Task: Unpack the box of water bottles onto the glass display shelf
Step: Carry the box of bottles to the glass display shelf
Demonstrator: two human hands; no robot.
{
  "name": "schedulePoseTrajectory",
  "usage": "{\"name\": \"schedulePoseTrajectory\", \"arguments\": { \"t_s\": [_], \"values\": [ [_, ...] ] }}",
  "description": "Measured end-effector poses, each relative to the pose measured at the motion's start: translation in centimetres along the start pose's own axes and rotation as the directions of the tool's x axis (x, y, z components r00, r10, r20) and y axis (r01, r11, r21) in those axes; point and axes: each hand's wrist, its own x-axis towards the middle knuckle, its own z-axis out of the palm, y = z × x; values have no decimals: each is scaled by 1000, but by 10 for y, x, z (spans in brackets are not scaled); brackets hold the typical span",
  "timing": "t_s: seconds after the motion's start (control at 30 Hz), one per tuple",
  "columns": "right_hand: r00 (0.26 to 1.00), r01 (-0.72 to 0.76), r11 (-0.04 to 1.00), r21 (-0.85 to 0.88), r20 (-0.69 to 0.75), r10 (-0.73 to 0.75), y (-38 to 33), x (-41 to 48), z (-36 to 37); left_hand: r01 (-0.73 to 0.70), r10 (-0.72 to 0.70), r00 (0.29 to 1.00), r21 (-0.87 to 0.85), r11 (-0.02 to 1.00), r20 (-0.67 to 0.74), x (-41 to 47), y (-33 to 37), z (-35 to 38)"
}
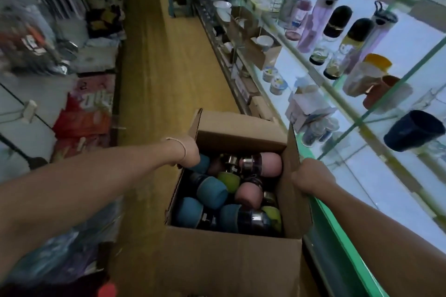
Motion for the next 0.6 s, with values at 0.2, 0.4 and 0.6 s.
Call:
{"name": "schedulePoseTrajectory", "arguments": {
  "t_s": [0.2,0.4,0.6],
  "values": [
    [987,125,992,29,102,-127,-4,89,13,146,-144,989,-132,980,25,54,0,8],
    [964,190,978,82,175,-202,6,163,59,310,-283,947,-214,926,149,94,9,43],
    [967,102,992,74,227,-116,18,225,147,393,-341,915,-283,875,216,168,7,132]
  ]
}}
